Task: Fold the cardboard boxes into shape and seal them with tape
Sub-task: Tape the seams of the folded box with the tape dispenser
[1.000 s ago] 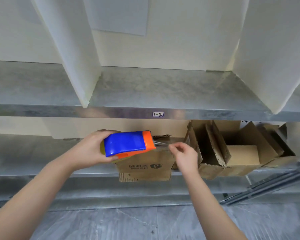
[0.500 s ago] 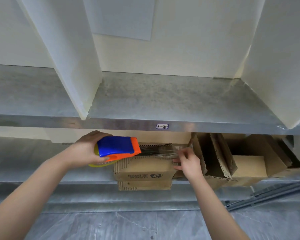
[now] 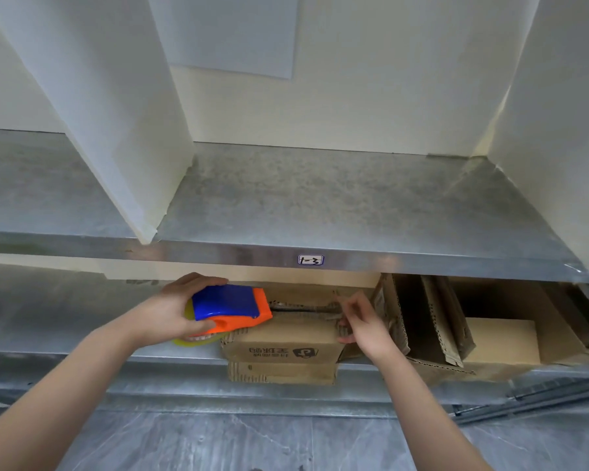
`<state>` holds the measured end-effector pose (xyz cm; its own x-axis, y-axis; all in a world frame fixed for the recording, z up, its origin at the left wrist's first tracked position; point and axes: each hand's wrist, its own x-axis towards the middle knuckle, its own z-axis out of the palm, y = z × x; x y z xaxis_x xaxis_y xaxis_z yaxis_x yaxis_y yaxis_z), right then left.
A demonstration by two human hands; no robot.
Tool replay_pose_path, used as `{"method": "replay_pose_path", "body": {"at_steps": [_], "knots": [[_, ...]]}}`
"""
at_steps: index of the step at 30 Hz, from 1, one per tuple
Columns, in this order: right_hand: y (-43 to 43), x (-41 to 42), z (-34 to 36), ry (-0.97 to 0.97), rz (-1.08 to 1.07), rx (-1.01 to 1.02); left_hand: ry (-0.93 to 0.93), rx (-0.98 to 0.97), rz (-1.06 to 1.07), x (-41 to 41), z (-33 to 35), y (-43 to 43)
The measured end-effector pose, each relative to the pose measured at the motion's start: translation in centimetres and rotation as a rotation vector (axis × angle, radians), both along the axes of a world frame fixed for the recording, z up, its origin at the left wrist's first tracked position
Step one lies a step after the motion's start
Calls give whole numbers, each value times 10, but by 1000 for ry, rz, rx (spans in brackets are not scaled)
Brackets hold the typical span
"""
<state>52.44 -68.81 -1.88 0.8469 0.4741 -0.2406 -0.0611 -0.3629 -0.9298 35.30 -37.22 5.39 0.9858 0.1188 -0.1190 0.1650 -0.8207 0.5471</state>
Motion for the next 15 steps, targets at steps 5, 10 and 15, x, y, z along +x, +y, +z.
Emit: {"method": "replay_pose_path", "body": {"at_steps": [5, 10, 15], "knots": [[1, 0, -8, 14, -39, 1, 39, 22, 13, 7, -7, -9], [-1, 2, -11, 97, -82, 70, -52, -13, 50, 5, -7, -15], [-1, 5, -11, 200, -134, 165, -112, -31, 79, 7, 2, -13]]}}
